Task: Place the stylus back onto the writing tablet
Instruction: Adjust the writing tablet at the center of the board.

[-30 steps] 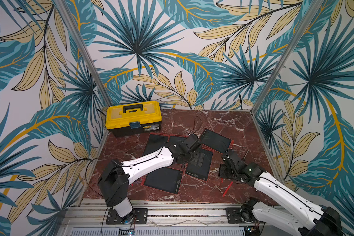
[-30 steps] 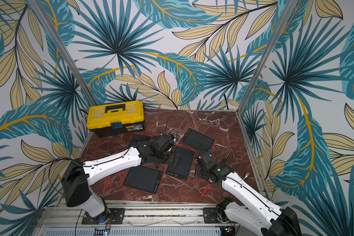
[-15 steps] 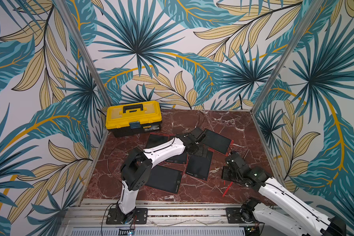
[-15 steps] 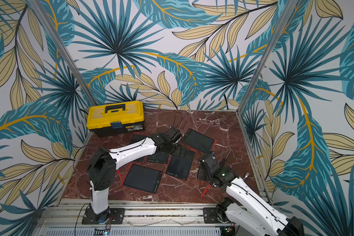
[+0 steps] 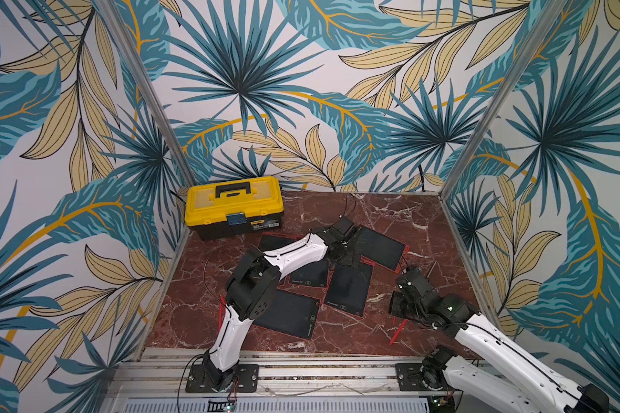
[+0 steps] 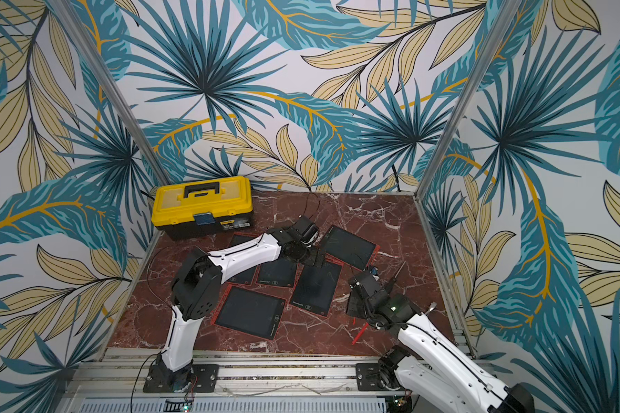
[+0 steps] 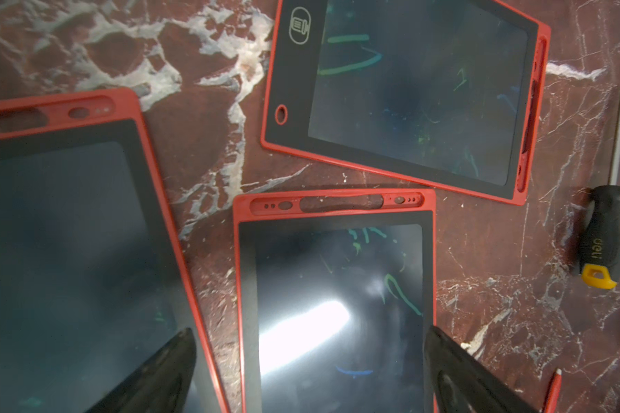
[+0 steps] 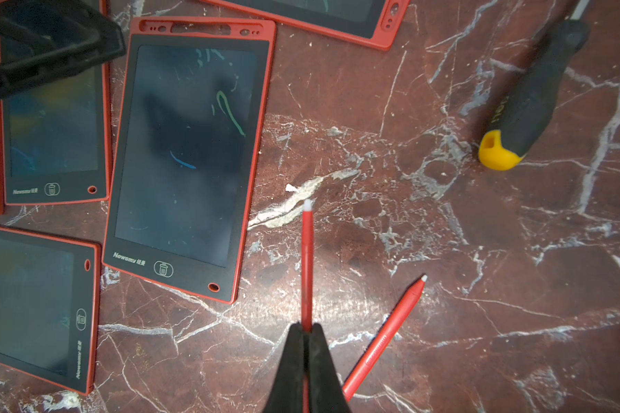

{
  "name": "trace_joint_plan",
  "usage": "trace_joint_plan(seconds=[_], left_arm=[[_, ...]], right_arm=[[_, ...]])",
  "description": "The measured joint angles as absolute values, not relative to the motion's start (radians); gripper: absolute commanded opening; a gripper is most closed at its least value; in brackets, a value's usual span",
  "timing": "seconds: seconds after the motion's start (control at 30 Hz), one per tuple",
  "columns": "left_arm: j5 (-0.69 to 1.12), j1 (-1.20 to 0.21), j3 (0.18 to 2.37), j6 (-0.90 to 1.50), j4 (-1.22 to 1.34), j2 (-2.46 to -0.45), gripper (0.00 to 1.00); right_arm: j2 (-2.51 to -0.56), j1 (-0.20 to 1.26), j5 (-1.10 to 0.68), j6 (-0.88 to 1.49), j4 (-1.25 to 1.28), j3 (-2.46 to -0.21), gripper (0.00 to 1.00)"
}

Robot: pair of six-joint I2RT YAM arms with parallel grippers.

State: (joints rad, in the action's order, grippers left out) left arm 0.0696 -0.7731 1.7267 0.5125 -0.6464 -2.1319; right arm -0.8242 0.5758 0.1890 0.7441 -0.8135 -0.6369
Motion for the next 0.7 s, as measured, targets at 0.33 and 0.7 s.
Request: trace_joint_plan(seconds=[0.33,0.7], left_arm=[[0.108,-0.739,1.773,0.524,-0.595,-2.225,1.00],[0.134,-0.728,1.819,0.529,-0.562,-2.287,1.00]], right_arm=[[-0.795,0.576,0.191,0.744,-0.823,-0.637,0.00],[-0.789,0.576,0.205,0.746,-0.844,-0.637,0.00]])
